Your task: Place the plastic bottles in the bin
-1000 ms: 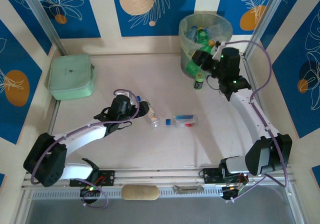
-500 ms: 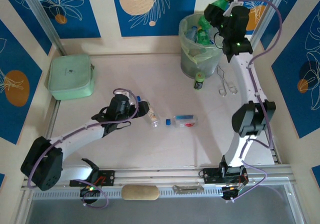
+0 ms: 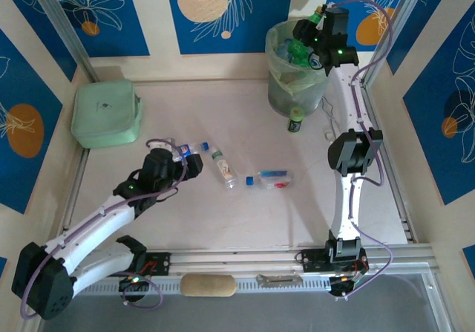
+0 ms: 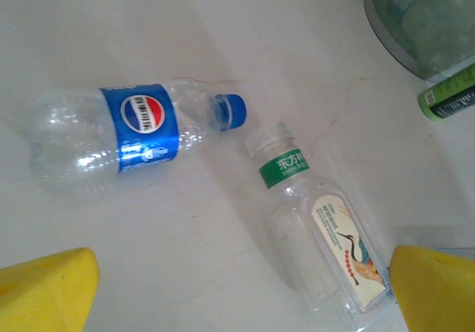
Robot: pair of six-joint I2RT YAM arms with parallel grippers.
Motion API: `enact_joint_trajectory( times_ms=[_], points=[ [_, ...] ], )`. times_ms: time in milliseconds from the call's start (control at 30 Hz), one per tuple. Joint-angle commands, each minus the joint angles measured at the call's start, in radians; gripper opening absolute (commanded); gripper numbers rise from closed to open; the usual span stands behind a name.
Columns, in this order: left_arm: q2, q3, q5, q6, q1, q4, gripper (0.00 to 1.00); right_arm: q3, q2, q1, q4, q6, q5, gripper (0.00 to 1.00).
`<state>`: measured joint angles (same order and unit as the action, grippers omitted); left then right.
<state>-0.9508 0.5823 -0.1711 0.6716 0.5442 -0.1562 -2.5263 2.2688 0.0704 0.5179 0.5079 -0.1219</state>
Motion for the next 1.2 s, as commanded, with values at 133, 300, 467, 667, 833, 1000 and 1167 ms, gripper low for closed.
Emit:
enact_joint_trajectory(
  times_ms=[133, 300, 467, 667, 833, 1000, 1167],
  points=[
    [0.029, -0.005, -0.029, -0.033, -0.037, -0.043, 1.00, -0.031, 0.017, -0.008, 0.059, 0.049, 0.031, 0.62],
    [0.019, 0.015, -0.024, -0.047, -0.059, -0.036, 1.00, -0.073, 0.015, -0.022, 0.082, 0.067, 0.032, 0.92],
    [0.007, 0.030, -0.006, -0.058, -0.091, -0.014, 1.00, -0.132, -0.012, -0.037, 0.124, 0.048, 0.016, 0.99],
    [-0.037, 0.059, 0.015, -0.084, -0.150, 0.014, 1.00, -0.061, -0.122, -0.024, 0.123, -0.005, -0.016, 0.99],
    [-0.096, 0.101, 0.027, -0.125, -0.219, 0.036, 1.00, 0.129, -0.269, 0.018, 0.072, -0.066, -0.025, 0.99],
    [-0.171, 0.137, 0.059, -0.155, -0.279, 0.086, 1.00, 0.474, -0.495, 0.068, -0.057, -0.092, -0.020, 0.99],
    [-0.284, 0.174, 0.100, -0.169, -0.322, 0.138, 1.00, 0.878, -0.754, 0.129, -0.222, -0.065, -0.004, 0.99]
  ],
)
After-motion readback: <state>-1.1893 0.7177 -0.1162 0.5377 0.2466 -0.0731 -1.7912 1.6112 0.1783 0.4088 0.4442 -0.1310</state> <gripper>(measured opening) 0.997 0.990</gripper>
